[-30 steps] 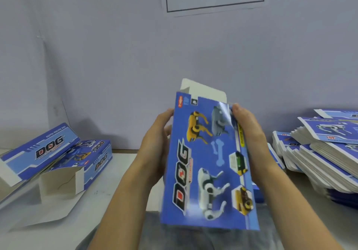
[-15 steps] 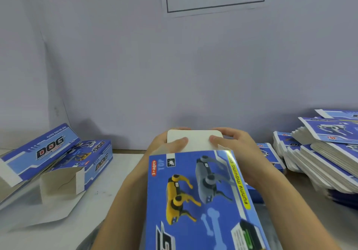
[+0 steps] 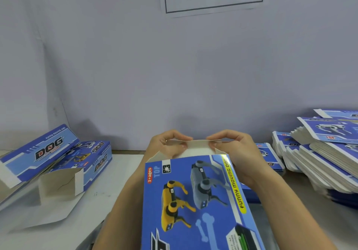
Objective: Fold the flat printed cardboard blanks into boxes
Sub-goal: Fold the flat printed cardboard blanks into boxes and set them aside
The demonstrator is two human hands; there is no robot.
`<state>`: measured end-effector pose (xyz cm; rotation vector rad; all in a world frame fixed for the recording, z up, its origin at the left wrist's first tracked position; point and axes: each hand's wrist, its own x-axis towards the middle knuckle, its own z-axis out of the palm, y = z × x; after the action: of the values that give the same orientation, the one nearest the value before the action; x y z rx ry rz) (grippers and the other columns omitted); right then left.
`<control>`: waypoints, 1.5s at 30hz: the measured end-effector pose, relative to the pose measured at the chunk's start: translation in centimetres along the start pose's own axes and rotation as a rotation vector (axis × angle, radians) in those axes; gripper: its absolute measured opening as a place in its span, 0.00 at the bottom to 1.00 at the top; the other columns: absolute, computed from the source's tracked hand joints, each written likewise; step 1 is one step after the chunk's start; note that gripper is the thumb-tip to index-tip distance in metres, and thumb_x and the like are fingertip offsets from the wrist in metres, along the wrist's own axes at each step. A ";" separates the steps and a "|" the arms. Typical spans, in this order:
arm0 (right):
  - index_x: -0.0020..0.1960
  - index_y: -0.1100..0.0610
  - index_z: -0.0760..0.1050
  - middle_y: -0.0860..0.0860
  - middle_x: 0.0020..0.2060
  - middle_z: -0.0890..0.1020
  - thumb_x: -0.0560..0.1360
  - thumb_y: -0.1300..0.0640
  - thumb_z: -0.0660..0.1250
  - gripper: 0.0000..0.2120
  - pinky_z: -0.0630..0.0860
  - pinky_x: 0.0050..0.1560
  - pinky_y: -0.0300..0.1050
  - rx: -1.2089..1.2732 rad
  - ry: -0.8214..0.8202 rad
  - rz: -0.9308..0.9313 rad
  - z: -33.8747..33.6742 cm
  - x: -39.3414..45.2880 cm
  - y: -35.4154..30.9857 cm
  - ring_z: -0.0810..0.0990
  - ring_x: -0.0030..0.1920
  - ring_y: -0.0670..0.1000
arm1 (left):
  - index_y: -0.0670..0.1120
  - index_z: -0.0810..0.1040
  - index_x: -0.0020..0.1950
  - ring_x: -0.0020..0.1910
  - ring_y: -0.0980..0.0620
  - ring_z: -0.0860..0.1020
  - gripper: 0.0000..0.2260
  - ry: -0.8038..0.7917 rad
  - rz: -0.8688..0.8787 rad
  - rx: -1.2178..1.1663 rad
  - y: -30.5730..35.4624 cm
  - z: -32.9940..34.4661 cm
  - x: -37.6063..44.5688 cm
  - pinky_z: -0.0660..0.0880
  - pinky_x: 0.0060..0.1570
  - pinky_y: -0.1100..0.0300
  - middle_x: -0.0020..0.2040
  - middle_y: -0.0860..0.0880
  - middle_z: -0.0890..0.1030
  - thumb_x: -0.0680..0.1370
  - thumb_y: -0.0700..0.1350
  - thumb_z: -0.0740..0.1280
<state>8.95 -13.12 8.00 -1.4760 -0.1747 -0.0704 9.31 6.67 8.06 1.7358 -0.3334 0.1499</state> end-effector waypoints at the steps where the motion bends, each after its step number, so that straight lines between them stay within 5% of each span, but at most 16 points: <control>1: 0.37 0.56 0.85 0.61 0.36 0.83 0.76 0.69 0.69 0.13 0.70 0.46 0.59 0.009 -0.003 0.005 0.0 0.0 0.0 0.77 0.38 0.64 | 0.46 0.81 0.46 0.39 0.51 0.82 0.07 -0.005 -0.003 0.004 -0.1 0.0 0.1 0.79 0.41 0.55 0.42 0.48 0.84 0.79 0.35 0.67; 5: 0.51 0.59 0.83 0.55 0.34 0.85 0.77 0.68 0.68 0.07 0.81 0.32 0.46 0.091 0.082 -0.041 -0.4 -0.1 -0.2 0.83 0.32 0.54 | 0.46 0.77 0.49 0.32 0.56 0.81 0.08 -0.029 -0.018 -0.152 1.0 0.7 0.3 0.77 0.31 0.67 0.35 0.52 0.82 0.82 0.35 0.61; 8: 0.52 0.56 0.80 0.51 0.34 0.83 0.78 0.67 0.67 0.08 0.77 0.29 0.39 0.221 0.350 -0.144 -1.8 0.2 0.0 0.80 0.30 0.49 | 0.39 0.75 0.46 0.35 0.47 0.78 0.07 -0.160 0.034 -0.374 0.9 0.5 -1.0 0.75 0.31 0.69 0.32 0.47 0.82 0.82 0.41 0.64; 10: 0.54 0.55 0.79 0.51 0.38 0.80 0.78 0.65 0.67 0.08 0.75 0.34 0.42 0.310 0.555 -0.197 -3.1 0.5 0.1 0.77 0.35 0.50 | 0.31 0.75 0.58 0.35 0.52 0.82 0.43 -0.365 0.046 -0.345 1.5 0.3 -1.7 0.78 0.35 0.65 0.35 0.47 0.84 0.59 0.64 0.80; 11: 0.55 0.54 0.78 0.51 0.39 0.80 0.79 0.64 0.68 0.08 0.75 0.36 0.43 0.345 0.632 -0.213 -3.8 0.5 0.2 0.77 0.36 0.50 | 0.31 0.72 0.65 0.34 0.57 0.83 0.58 -0.410 -0.020 -0.273 1.5 -0.5 -1.9 0.79 0.37 0.65 0.39 0.48 0.85 0.47 0.67 0.82; 12: 0.54 0.53 0.78 0.50 0.40 0.80 0.78 0.63 0.68 0.07 0.76 0.37 0.43 0.371 0.683 -0.221 -4.3 0.4 0.2 0.78 0.36 0.49 | 0.35 0.69 0.70 0.38 0.58 0.84 0.60 -0.424 -0.074 -0.168 1.4 -0.6 -1.7 0.80 0.41 0.64 0.45 0.46 0.85 0.47 0.64 0.83; 14: 0.53 0.52 0.79 0.49 0.37 0.81 0.78 0.60 0.69 0.05 0.77 0.35 0.43 0.403 0.729 -0.201 -5.0 0.2 0.2 0.79 0.32 0.49 | 0.49 0.66 0.73 0.50 0.48 0.84 0.41 -0.601 -0.210 -0.151 1.3 -1.1 -2.1 0.82 0.47 0.57 0.58 0.43 0.83 0.64 0.49 0.79; 17: 0.52 0.56 0.79 0.52 0.41 0.82 0.77 0.57 0.66 0.06 0.77 0.37 0.45 0.597 0.572 -0.128 -5.3 -0.1 0.2 0.80 0.38 0.58 | 0.56 0.66 0.71 0.55 0.42 0.82 0.33 -0.683 -0.241 -0.169 1.1 -2.2 -3.7 0.82 0.49 0.53 0.62 0.42 0.82 0.69 0.44 0.75; 21: 0.59 0.52 0.81 0.53 0.50 0.86 0.78 0.52 0.59 0.15 0.78 0.38 0.43 0.775 0.610 -0.029 -5.6 -0.4 0.5 0.87 0.39 0.53 | 0.51 0.80 0.60 0.54 0.49 0.84 0.20 -0.125 0.152 -0.504 1.7 -1.6 -2.5 0.82 0.49 0.56 0.57 0.48 0.85 0.69 0.40 0.73; 25: 0.59 0.50 0.80 0.52 0.48 0.87 0.79 0.52 0.58 0.14 0.77 0.40 0.44 0.627 0.562 -0.040 -5.4 -0.6 0.7 0.88 0.43 0.54 | 0.54 0.64 0.78 0.74 0.43 0.69 0.29 0.401 0.368 -0.958 2.5 -5.2 -2.2 0.72 0.64 0.45 0.77 0.50 0.68 0.79 0.64 0.61; 28: 0.54 0.48 0.78 0.55 0.49 0.85 0.80 0.60 0.60 0.11 0.78 0.42 0.46 0.216 0.454 0.012 -4.6 0.0 1.1 0.85 0.45 0.55 | 0.52 0.69 0.73 0.72 0.43 0.70 0.23 0.516 0.101 -0.775 1.0 -6.2 -2.0 0.75 0.56 0.50 0.73 0.49 0.72 0.80 0.58 0.64; 31: 0.58 0.42 0.77 0.48 0.61 0.81 0.79 0.54 0.68 0.10 0.76 0.46 0.42 -0.406 0.142 0.028 -3.8 0.2 1.9 0.80 0.53 0.46 | 0.49 0.78 0.60 0.56 0.47 0.79 0.08 0.379 -0.091 -0.338 -0.5 -3.4 -1.1 0.77 0.48 0.54 0.62 0.44 0.81 0.82 0.45 0.65; 35: 0.78 0.36 0.56 0.42 0.78 0.56 0.69 0.35 0.73 0.43 0.60 0.74 0.55 -1.167 -0.389 0.247 -2.5 -0.2 3.1 0.54 0.79 0.53 | 0.59 0.71 0.72 0.62 0.58 0.73 0.21 -0.114 -0.140 0.592 -2.8 0.3 -0.8 0.68 0.56 0.65 0.68 0.61 0.72 0.79 0.56 0.69; 38: 0.77 0.37 0.60 0.46 0.78 0.60 0.71 0.43 0.75 0.39 0.62 0.75 0.58 -1.275 -0.287 0.208 -2.0 -0.1 3.1 0.59 0.77 0.56 | 0.61 0.68 0.73 0.66 0.57 0.69 0.24 -0.325 -0.240 0.788 -3.7 1.8 -1.1 0.65 0.59 0.65 0.74 0.57 0.68 0.78 0.59 0.69; 40: 0.73 0.37 0.67 0.47 0.72 0.69 0.71 0.46 0.77 0.34 0.70 0.68 0.52 -1.249 -0.196 0.182 -2.2 -0.2 2.8 0.69 0.70 0.55 | 0.60 0.69 0.72 0.63 0.58 0.69 0.24 -0.307 -0.228 0.782 -3.7 1.9 -1.1 0.65 0.58 0.64 0.74 0.56 0.69 0.78 0.59 0.69; 45: 0.64 0.37 0.77 0.47 0.67 0.75 0.73 0.46 0.74 0.20 0.72 0.61 0.47 -1.211 -0.180 0.137 -2.6 -0.1 2.3 0.72 0.66 0.53 | 0.61 0.72 0.68 0.60 0.59 0.72 0.19 -0.173 -0.137 0.673 -3.7 1.2 -0.9 0.66 0.57 0.64 0.69 0.55 0.74 0.78 0.58 0.69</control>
<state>9.40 -15.52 5.50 -2.7017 -0.1818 0.0904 9.50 6.22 4.09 2.4396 -0.3067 0.0071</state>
